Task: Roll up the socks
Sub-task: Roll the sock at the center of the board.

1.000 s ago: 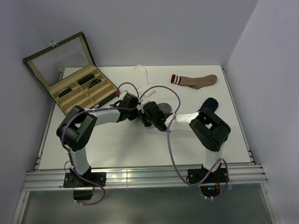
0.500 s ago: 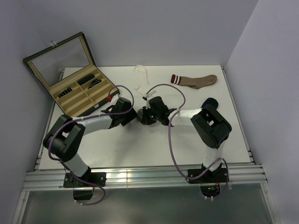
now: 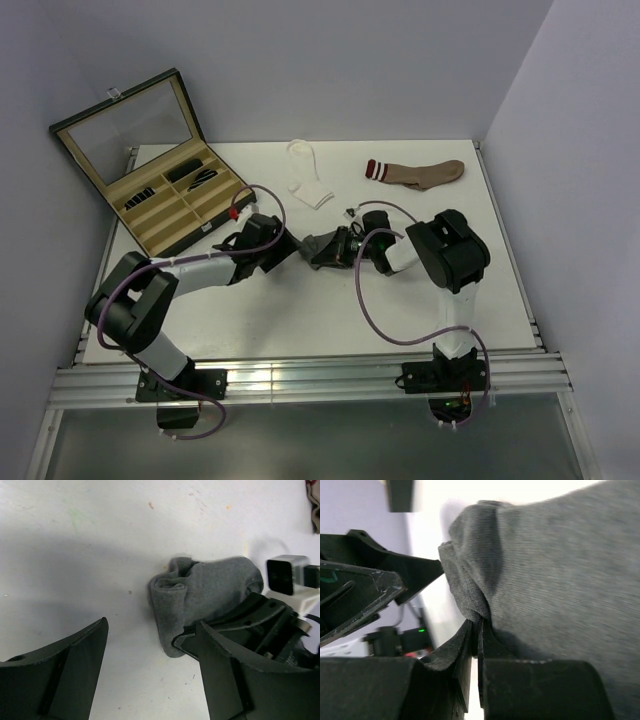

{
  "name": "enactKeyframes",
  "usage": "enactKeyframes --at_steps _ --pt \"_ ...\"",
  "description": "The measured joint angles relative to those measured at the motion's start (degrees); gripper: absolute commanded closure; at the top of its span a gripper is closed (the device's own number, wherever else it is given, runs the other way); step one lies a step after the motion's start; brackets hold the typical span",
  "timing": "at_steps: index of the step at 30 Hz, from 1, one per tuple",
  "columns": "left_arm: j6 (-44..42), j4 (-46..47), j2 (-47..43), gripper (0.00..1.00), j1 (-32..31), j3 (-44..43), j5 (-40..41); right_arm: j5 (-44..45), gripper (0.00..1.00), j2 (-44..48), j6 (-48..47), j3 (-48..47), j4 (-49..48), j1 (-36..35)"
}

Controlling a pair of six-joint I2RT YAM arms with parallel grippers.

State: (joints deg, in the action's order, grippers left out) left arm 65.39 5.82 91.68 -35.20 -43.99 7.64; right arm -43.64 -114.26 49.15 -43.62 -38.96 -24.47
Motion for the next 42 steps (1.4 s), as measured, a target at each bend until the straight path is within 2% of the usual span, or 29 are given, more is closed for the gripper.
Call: enactKeyframes --at_steps 7,15,20,25,30,33,36,39,42 --pt "-0.37 2.16 1.99 0.28 -0.61 -0.31 -1.81 -4.79 0.95 -3.85 10.64 3.8 -11.32 2.69" --pt "-1.29 3.43 7.19 0.32 -1.4 -3.98 -3.32 -5.31 0.94 -4.24 12.61 4.28 -12.48 3.39" --pt "-1.68 3.37 9.05 0.43 -1.57 -5.64 -3.32 -5.29 0.93 -4.24 12.5 4.28 -12.33 3.41" --pt "-2.19 2.73 11.89 0.61 -1.64 -8.48 -3.28 -5.29 0.92 -4.22 11.37 4.07 -11.3 3.52" --pt "-3.06 0.5 14.34 0.87 -1.77 -11.39 -2.8 -4.96 0.89 -3.1 8.59 2.89 -6.97 3.52" --pt "-3.21 -0.5 15.34 0.99 -2.01 -13.03 -2.6 -3.8 0.82 -1.64 6.43 2.45 -3.52 3.45" --pt "-3.28 -2.34 15.47 1.0 -2.25 -14.03 -1.9 -1.95 0.68 0.37 3.69 1.99 0.63 2.97" --pt "-3.43 -4.42 15.43 1.0 -2.54 -14.86 -0.68 1.46 0.62 3.54 -0.85 0.46 7.52 1.42" --pt "-3.41 -7.28 15.1 1.0 -2.8 -15.78 1.22 8.66 0.57 8.11 -6.32 -1.18 15.82 -1.36"
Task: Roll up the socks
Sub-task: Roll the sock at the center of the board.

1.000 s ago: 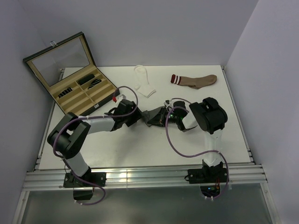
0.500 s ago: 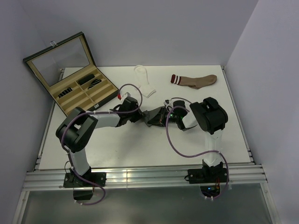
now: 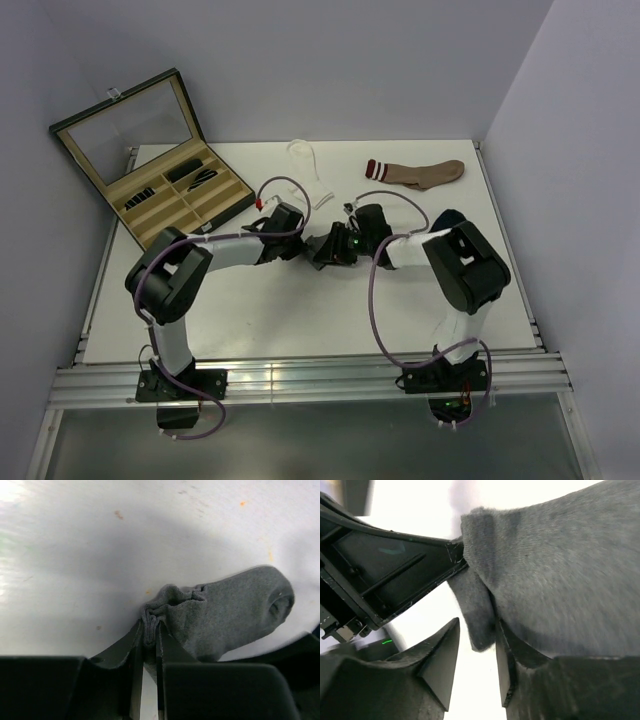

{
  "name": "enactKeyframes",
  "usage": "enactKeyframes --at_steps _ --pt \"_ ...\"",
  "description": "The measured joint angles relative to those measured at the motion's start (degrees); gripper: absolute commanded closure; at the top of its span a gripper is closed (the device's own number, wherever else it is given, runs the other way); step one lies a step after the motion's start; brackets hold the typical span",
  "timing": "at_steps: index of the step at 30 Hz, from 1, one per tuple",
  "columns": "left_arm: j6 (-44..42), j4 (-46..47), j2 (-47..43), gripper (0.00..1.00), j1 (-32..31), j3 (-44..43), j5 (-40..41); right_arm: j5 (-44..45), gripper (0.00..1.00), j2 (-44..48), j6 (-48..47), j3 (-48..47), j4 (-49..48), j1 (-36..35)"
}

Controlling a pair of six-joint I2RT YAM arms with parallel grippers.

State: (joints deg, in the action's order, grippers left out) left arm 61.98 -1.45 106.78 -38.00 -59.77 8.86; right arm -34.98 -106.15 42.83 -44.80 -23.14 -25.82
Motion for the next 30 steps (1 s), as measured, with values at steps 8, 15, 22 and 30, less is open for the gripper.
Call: enactKeyframes --at_steps 8,15,22,30 --pt "0.59 -9.09 -2.34 1.0 -0.07 -0.48 4.68 21.86 0.56 9.66 -13.38 -2.45 11.91 -10.16" --pt "1.29 -10.75 -2.47 1.0 -0.07 -0.83 5.09 34.69 0.56 11.13 -21.81 -2.36 11.74 -18.21" --pt "1.75 -11.41 -2.49 1.0 -0.07 -1.03 5.16 39.67 0.56 11.1 -25.79 -2.36 10.64 -21.99" --pt "2.12 -11.47 -2.49 1.0 -0.07 -1.03 5.09 41.42 0.57 9.88 -26.64 -2.49 10.32 -22.75"
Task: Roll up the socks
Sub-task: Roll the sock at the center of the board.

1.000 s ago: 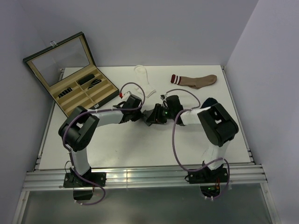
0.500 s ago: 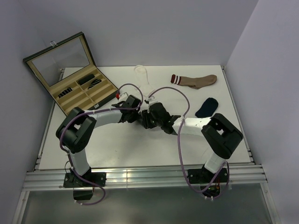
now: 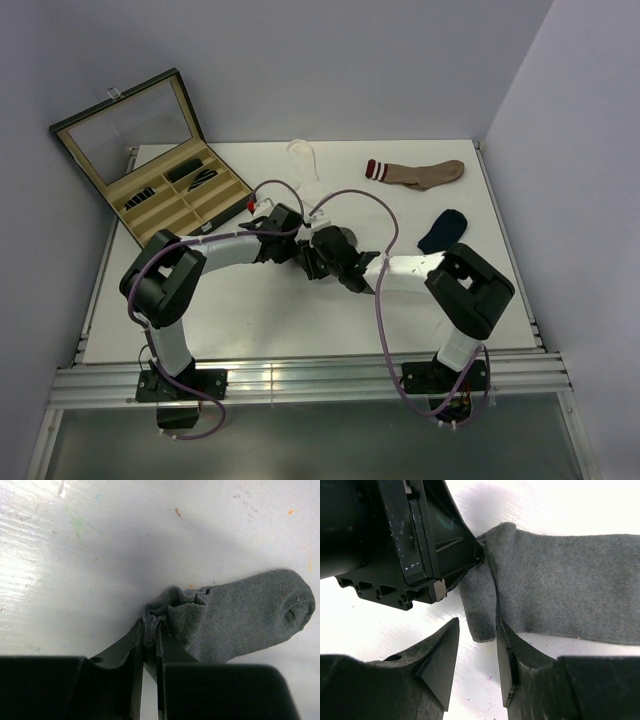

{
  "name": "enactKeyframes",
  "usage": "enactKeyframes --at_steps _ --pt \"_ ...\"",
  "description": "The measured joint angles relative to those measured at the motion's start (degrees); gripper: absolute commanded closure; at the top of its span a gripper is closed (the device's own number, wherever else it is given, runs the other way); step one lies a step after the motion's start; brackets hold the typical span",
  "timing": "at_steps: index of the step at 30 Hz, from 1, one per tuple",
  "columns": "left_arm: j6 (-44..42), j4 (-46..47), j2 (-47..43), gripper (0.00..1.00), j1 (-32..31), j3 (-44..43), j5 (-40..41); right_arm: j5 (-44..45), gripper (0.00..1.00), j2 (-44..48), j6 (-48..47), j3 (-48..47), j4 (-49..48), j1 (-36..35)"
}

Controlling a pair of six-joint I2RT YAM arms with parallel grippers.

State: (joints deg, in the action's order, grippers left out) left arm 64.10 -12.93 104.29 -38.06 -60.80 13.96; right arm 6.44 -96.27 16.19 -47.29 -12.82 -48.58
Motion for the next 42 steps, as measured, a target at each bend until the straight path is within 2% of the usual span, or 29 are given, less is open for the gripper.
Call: enactKeyframes --at_steps 12,21,30,42 --pt "0.11 -0.17 0.0 1.0 0.04 -0.04 -0.11 3.65 0.58 -0.33 -0.5 -0.02 -0.35 -1.97" --pt "0.2 -0.17 0.0 1.0 0.13 -0.04 -0.35 4.17 0.66 -0.5 -0.61 -0.02 -0.81 -2.38" --pt "1.09 -0.24 0.0 1.0 1.46 -0.04 -2.01 3.3 0.64 -3.61 -0.15 -2.71 -1.18 -2.38" --pt "1.75 -0.31 0.0 1.0 4.33 -0.02 -3.04 3.54 0.6 -8.11 0.17 -9.84 4.55 -2.36"
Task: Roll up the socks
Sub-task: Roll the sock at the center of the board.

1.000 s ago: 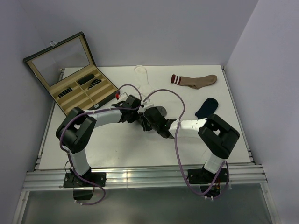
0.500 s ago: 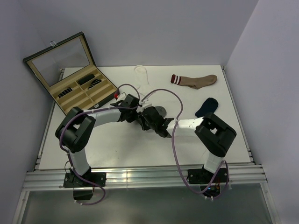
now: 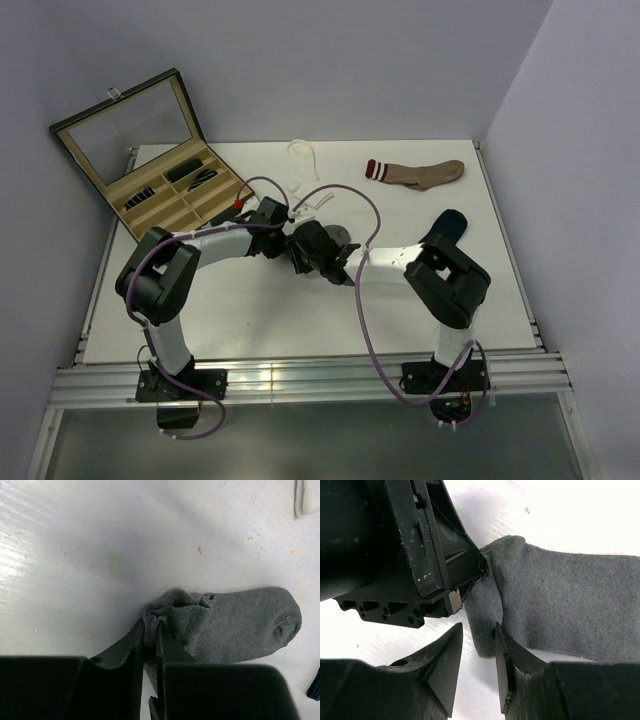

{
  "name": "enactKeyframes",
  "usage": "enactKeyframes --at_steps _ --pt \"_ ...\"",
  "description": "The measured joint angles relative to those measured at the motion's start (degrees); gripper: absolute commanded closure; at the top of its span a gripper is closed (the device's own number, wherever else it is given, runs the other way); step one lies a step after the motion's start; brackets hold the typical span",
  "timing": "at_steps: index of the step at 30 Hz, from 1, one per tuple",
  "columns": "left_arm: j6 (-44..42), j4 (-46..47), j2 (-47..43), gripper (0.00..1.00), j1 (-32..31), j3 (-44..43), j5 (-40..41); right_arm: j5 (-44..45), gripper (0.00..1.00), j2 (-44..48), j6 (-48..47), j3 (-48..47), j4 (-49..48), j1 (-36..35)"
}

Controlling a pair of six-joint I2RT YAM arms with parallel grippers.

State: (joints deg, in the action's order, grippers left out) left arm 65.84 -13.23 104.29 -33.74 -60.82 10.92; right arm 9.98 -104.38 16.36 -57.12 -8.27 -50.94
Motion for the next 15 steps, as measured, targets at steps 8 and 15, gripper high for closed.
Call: enactKeyframes --at_steps 8,15 --pt "1.16 1.68 -0.7 1.0 0.66 1.53 -0.74 -2.64 0.61 -0.66 0.04 -0.39 -0.87 0.04" --pt "1.42 2.82 -1.18 1.0 0.9 2.47 -1.14 -5.53 0.61 -0.79 -0.87 0.52 -3.26 0.57"
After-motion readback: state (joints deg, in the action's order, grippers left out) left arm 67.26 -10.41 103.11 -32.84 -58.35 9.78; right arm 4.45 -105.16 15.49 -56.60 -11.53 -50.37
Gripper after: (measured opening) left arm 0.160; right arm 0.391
